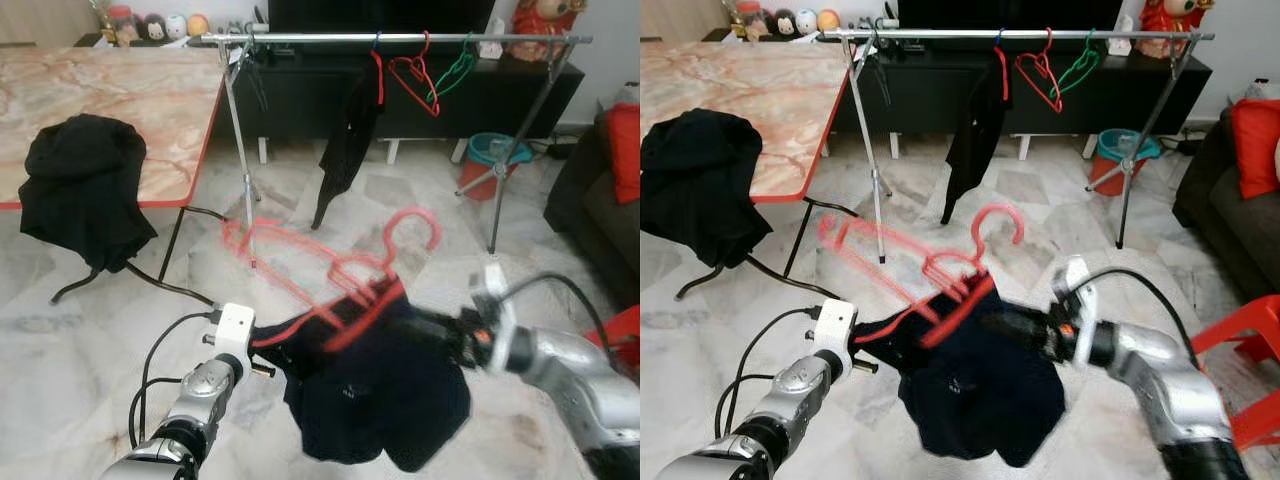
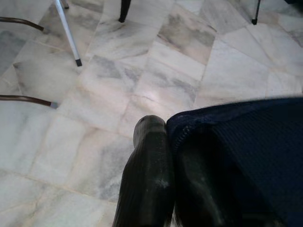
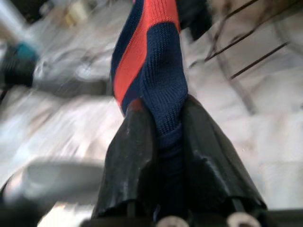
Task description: Hang hanger
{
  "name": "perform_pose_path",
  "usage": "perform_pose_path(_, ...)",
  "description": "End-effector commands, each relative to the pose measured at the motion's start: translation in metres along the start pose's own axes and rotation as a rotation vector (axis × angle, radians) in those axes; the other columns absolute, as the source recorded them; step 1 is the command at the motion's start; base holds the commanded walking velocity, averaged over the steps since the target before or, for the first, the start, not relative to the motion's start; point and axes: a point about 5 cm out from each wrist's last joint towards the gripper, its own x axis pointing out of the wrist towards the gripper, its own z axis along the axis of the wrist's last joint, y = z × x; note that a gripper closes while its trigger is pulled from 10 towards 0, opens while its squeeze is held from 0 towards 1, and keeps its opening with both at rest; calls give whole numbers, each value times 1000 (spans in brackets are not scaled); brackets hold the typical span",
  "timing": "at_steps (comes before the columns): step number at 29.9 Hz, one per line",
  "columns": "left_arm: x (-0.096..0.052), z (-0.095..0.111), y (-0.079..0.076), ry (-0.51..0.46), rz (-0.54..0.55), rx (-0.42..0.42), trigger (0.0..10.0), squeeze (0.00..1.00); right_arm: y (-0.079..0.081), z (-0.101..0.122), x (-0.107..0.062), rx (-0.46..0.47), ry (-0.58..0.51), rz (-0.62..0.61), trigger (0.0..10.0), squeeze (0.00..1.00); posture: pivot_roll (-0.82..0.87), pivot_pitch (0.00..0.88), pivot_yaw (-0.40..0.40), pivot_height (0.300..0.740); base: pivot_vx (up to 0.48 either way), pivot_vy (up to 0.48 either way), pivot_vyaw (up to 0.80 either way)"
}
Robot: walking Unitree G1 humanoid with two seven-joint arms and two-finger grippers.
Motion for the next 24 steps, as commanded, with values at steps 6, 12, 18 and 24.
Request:
perform_pose_path(6, -4, -6, 11, 32, 37, -13, 10000, 0, 12, -6, -20, -84, 213, 120, 10000, 0, -48, 53, -33, 740, 0, 0, 0)
perform_pose_path(12, -4, -5, 12, 31, 40, -10, 10000, 0, 12, -10, -31, -102, 305, 141, 10000, 0, -44, 63, -36, 740, 0, 0, 0)
perform_pose_path(18, -4, -4, 14, 31, 44, -2, 10000, 0, 10, -16, -46, -123, 452, 137, 10000, 0, -43, 66, -35, 740, 0, 0, 0)
perform_pose_path(24, -4, -3, 14, 30, 45, 5, 10000, 0, 9, -19, -52, -140, 523, 152, 10000, 0, -41, 74, -37, 740, 0, 0, 0)
